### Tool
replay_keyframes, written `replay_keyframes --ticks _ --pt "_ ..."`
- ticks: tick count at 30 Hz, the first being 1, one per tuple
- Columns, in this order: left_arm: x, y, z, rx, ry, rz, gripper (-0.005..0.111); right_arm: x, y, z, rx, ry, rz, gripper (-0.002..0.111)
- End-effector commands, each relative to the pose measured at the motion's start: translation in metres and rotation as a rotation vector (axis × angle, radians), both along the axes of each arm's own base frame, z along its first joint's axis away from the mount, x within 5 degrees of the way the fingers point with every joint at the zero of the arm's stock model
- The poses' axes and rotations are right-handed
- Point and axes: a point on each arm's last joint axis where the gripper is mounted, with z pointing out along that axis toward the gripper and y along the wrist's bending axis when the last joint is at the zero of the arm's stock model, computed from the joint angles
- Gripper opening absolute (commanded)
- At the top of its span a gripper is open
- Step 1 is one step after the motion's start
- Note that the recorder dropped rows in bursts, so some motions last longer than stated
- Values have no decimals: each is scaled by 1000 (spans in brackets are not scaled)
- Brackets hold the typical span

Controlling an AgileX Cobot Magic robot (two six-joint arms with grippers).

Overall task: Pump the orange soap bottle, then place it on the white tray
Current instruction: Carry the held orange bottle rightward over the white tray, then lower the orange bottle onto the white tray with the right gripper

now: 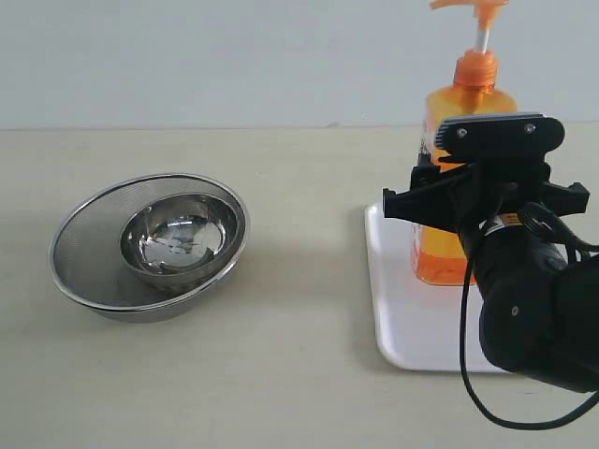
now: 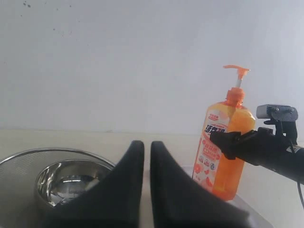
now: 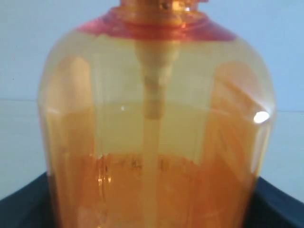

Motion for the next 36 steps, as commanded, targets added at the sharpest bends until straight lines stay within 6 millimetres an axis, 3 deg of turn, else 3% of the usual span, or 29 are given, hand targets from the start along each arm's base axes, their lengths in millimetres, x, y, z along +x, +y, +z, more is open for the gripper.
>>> replay_keyframes --ticks 1,5,17,25,28,32,36 --pt "0 -1 -1 -11 4 -11 5 2 -2 18 -8 -129 -10 0" --pt "0 -1 -1 -11 4 -11 5 3 -3 17 -10 -121 -16 0" --pt "0 -1 -1 -11 4 -11 5 11 -1 -16 1 -65 -9 0" --pt "0 0 -1 -11 4 -8 5 11 1 -21 -10 -14 8 1" --pt "0 0 -1 -11 4 -8 5 10 1 -22 -25 -3 15 11" --pt "0 0 -1 -11 4 -8 5 10 1 -22 -33 4 18 41" --pt "0 0 -1 -11 5 -6 5 10 1 -23 -31 7 16 62"
